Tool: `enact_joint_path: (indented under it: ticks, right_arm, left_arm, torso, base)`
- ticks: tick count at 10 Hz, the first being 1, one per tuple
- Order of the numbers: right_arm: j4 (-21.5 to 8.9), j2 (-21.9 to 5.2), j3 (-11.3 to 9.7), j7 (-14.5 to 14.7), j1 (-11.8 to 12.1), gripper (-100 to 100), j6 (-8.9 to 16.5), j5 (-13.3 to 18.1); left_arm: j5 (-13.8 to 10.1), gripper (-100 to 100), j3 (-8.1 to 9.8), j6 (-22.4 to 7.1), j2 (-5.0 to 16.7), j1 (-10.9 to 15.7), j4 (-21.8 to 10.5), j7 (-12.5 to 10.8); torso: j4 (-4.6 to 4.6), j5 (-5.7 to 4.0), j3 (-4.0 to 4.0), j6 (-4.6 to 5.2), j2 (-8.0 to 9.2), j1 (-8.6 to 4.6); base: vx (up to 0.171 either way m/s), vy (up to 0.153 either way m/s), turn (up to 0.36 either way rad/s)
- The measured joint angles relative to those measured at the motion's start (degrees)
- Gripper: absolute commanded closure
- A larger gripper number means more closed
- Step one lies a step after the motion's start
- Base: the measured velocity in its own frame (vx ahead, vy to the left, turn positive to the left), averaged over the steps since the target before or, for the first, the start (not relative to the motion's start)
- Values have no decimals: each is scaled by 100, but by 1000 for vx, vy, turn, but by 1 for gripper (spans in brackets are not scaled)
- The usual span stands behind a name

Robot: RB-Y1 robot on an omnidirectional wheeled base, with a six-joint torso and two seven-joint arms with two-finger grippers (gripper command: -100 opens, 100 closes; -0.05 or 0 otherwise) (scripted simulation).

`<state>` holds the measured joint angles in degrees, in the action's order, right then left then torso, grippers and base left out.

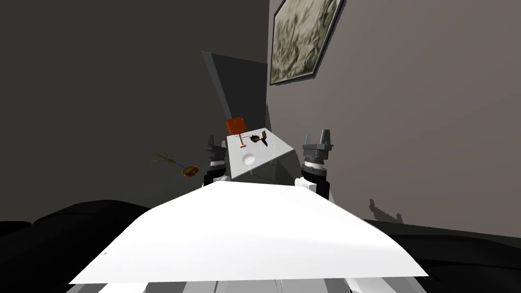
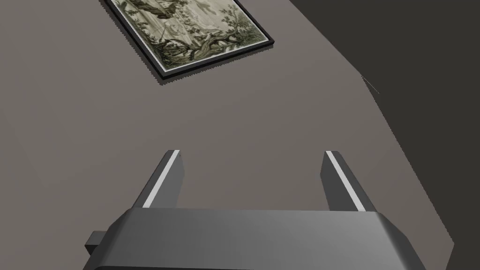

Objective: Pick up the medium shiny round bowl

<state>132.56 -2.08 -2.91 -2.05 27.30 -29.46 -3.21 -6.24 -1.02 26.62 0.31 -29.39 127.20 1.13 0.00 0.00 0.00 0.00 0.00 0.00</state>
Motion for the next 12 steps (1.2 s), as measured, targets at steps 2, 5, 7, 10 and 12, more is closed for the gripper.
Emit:
enact_joint_path:
  ticks: [2,5,7,10,12]
  right_arm:
    - [0,0,0,0,0,0,0,0]
    - [0,0,0,0,0,0,0,0]
    - [0,0,0,0,0,0,0,0]
    - [0,0,0,0,0,0,0,0]
    - [0,0,0,0,0,0,0,0]
  left_arm:
    - [-24,-100,99,-207,243,-38,-25,-41]
    - [-75,-100,287,-633,521,-185,-69,-131]
    - [-98,-100,393,-885,599,-165,-142,-169]
    - [-154,-100,580,-1336,719,-318,-130,-252]
    - [-191,-100,715,-1654,778,-268,-211,-301]
  torso:
    - [0,0,1,0,2,1]
    - [1,0,2,0,4,0]
    - [0,0,1,0,2,-1]
    - [1,0,2,0,3,-1]
    - [0,0,1,1,1,-1]
  base:
    - [-7,-4,-31]
    - [-7,-6,-31]
    - [-6,-6,-45]
    - [-4,-6,-26]
    - [-4,-6,-37]
